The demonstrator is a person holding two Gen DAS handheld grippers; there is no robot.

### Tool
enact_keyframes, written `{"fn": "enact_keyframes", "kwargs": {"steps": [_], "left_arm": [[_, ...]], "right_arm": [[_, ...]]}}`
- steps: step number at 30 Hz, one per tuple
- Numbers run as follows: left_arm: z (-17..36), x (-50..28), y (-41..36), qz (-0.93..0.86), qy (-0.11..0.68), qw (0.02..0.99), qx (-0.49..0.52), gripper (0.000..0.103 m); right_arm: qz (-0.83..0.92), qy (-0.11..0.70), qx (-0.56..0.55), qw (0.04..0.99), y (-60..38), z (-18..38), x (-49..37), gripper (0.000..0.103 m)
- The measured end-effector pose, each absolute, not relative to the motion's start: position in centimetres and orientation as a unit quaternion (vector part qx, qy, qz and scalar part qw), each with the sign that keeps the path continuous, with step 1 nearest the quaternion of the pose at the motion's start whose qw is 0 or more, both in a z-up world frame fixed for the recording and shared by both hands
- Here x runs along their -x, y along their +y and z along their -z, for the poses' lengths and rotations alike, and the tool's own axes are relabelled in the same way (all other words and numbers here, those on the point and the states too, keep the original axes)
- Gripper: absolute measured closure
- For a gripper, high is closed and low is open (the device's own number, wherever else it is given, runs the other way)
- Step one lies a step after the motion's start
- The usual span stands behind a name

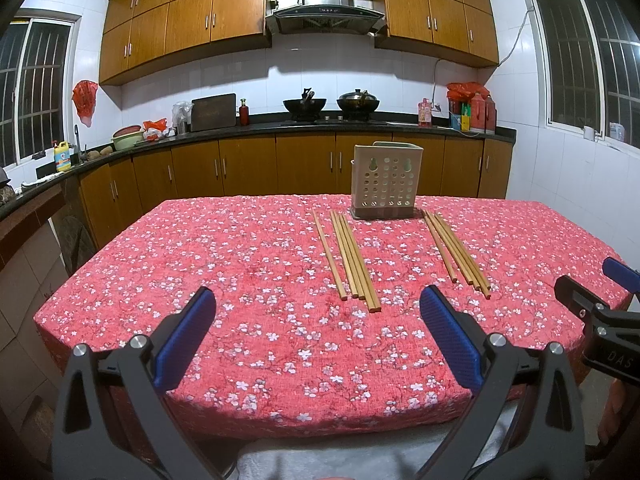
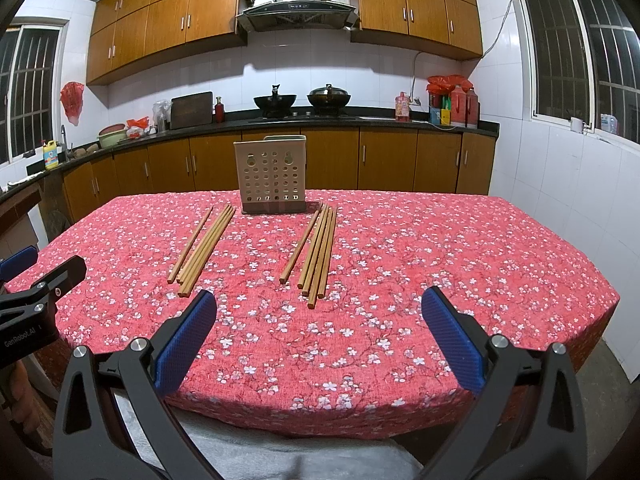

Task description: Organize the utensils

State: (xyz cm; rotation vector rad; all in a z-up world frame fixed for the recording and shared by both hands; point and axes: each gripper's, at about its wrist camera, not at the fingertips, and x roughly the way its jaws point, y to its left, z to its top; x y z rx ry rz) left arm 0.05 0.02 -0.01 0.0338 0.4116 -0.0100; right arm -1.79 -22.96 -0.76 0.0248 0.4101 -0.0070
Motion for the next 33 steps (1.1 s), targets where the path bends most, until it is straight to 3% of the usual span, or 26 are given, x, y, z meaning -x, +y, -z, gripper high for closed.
{"fn": "enact_keyframes", "kwargs": {"steps": [33], "left_arm": [[0.34,-0.89,0.27,0.005,0.210,0.978,-0.015,0.004]], "right_arm": [[0.002,0.209,-0.015,0.978,-22.92,0.87,1.68,0.002]]}}
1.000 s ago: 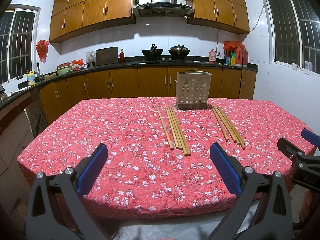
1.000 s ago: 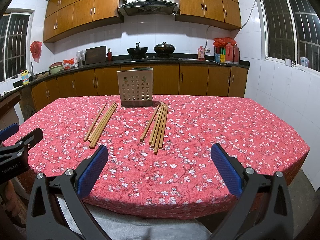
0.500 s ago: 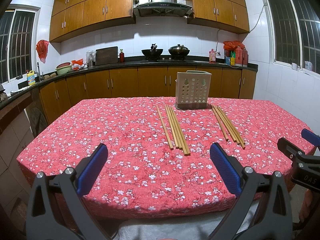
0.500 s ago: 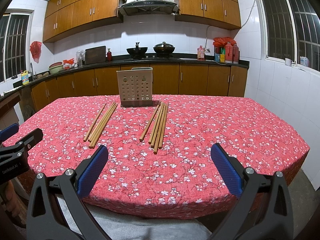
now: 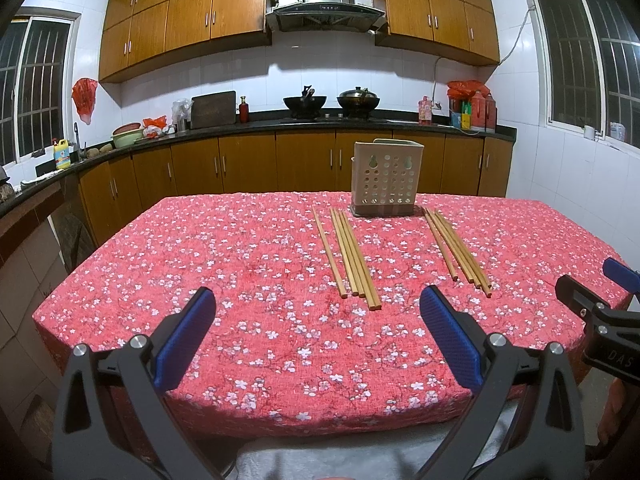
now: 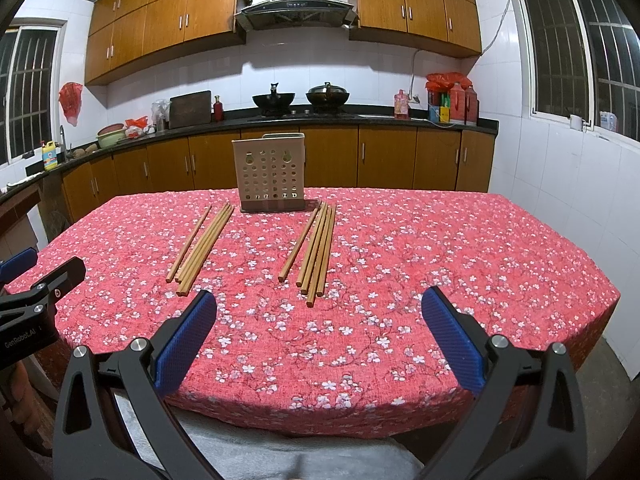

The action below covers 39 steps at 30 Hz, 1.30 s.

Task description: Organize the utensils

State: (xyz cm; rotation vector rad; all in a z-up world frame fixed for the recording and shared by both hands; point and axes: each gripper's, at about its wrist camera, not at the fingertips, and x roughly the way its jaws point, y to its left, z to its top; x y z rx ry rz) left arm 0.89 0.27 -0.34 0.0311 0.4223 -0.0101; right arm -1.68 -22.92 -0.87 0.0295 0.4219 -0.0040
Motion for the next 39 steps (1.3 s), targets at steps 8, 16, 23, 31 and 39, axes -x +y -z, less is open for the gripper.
{"fn": "enact_keyframes", "kwargs": {"steps": [8,16,23,31,39], "left_arm": [[2.0,-5.5,1.7,-0.009,0.281,0.960,0.012,0.004],[2.7,-11.7,3.2,-0.007,0.352,0.936,0.012,0.004],[3.8,-16.9,4.4,0.007,0.404,0.914,0.030,0.004],[4.8,-20.7,4.8,0.015,0.436,0.899,0.046,0.036],[5.8,-22.2,4.0,0.033,0.450,0.892,0.032,0.059]], "right_arm": [[0.005,0.269,-0.037,0.962,-24.2,2.3,-1.8,0.002],[0.016,0.351,-0.087,0.932,-26.5,2.9,-8.5,0.002],[0.014,0.421,-0.122,0.899,-27.7,4.4,-15.2,0.052],[-0.007,0.448,-0.136,0.884,-27.3,5.6,-19.5,0.069],[-0.008,0.451,-0.093,0.888,-26.4,6.2,-20.7,0.079]]}}
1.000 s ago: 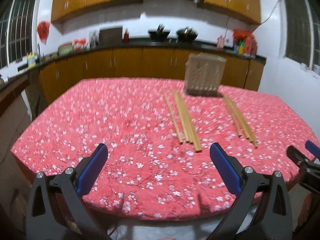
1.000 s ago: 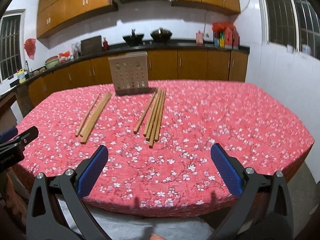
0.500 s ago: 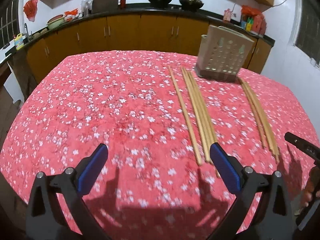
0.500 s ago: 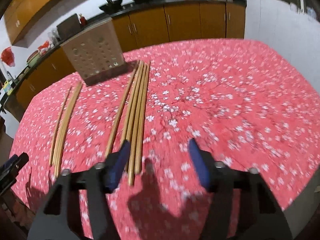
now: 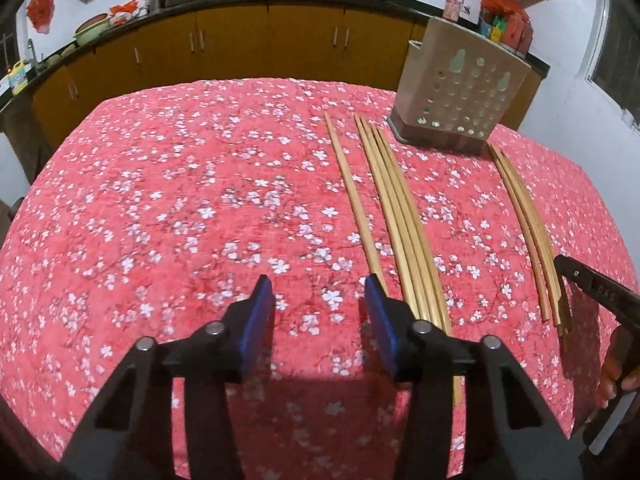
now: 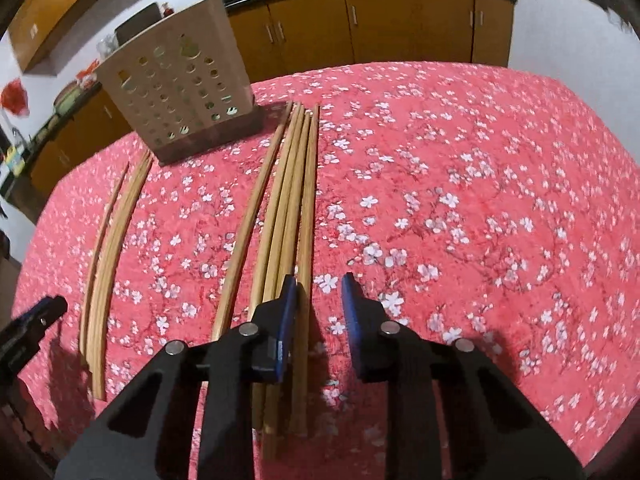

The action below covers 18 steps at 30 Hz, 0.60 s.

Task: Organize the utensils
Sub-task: 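Lower the left tool and grasp one wooden chopstick while the right tool grasps another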

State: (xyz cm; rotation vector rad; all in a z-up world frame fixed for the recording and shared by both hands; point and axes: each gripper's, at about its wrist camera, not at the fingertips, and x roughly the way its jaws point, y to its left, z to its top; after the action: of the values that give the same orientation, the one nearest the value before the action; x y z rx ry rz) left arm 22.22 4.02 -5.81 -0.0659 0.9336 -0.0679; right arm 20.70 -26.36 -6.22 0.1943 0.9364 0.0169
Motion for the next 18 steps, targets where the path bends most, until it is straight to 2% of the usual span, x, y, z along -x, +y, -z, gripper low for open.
{"fn": "enact_keyframes", "kwargs": {"steps": [3,7,18], "left_arm": [[6.0,-22.7,3.6,0.044,0.453,0.890,0.030,0.064],[6.2,-23.3,2.8,0.064,0.460,0.885,0.030,0.070],[7.0,-24.4,0.8,0.076,0.471,0.879,0.008,0.090]], "right_arm": [[-0.006,0.448,-0.072,0.891,-26.0,6.4,-20.8,0.083],[-0.005,0.452,-0.065,0.890,-26.7,6.3,-21.2,0.095],[0.017,0.442,-0.080,0.893,-28.2,6.4,-21.1,0.095]]}}
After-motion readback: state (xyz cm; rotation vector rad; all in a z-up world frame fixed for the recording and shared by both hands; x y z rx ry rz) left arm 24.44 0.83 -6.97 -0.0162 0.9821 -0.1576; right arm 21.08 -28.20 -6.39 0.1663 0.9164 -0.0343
